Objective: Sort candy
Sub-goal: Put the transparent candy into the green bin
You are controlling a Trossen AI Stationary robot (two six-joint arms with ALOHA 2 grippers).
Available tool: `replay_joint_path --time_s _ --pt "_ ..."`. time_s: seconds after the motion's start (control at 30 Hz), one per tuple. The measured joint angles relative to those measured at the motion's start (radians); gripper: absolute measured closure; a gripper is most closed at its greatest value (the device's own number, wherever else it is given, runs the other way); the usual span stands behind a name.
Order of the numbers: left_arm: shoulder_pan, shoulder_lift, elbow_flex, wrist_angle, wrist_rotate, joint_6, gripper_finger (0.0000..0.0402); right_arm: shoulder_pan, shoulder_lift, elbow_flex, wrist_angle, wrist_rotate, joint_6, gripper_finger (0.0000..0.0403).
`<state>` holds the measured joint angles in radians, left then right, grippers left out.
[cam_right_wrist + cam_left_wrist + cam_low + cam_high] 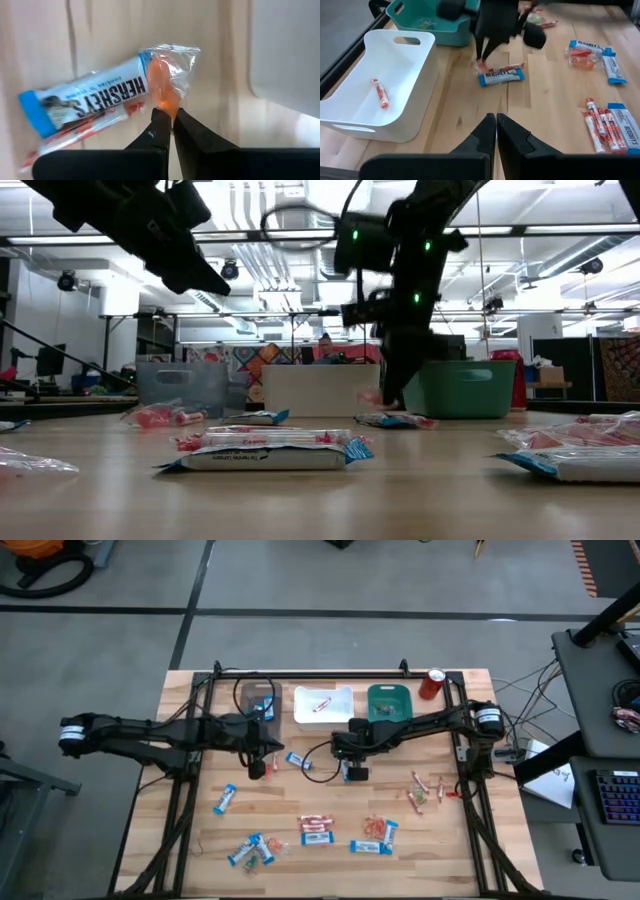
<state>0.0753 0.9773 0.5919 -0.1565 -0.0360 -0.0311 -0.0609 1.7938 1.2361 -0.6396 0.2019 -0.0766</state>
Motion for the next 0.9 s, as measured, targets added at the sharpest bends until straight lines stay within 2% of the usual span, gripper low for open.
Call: replay_joint_path --time_s 0.2,0.33,0.53,0.63,0.73,0.9 --pt "0.0 0.021 0.0 -0.003 0.0 -0.016 0.0402 0.002 -0.109 0.001 -0.014 -0.002 0.076 0.039" --pt "0.0 0.024 0.0 -0.047 0.0 -0.076 0.0402 -0.008 -0.192 0.002 -0.087 -0.001 0.158 0.039" --pt "0.0 0.026 0.0 -0.188 0.001 -0.284 0.0402 -0.072 -0.302 -0.001 -0.262 0.014 0.317 0.039" --pt "0.0 0.037 0.0 -0.268 0.002 -0.384 0.0402 -0.108 -0.337 -0.011 -0.313 0.069 0.371 0.039" --pt "0.0 0.056 0.0 -0.325 0.002 -0.433 0.0401 -0.143 -0.358 -0.014 -0.327 0.123 0.416 0.039" --pt "0.0 0.102 -0.001 -0.326 0.002 -0.495 0.0402 -0.201 -0.363 -0.015 -0.33 0.104 0.462 0.0388"
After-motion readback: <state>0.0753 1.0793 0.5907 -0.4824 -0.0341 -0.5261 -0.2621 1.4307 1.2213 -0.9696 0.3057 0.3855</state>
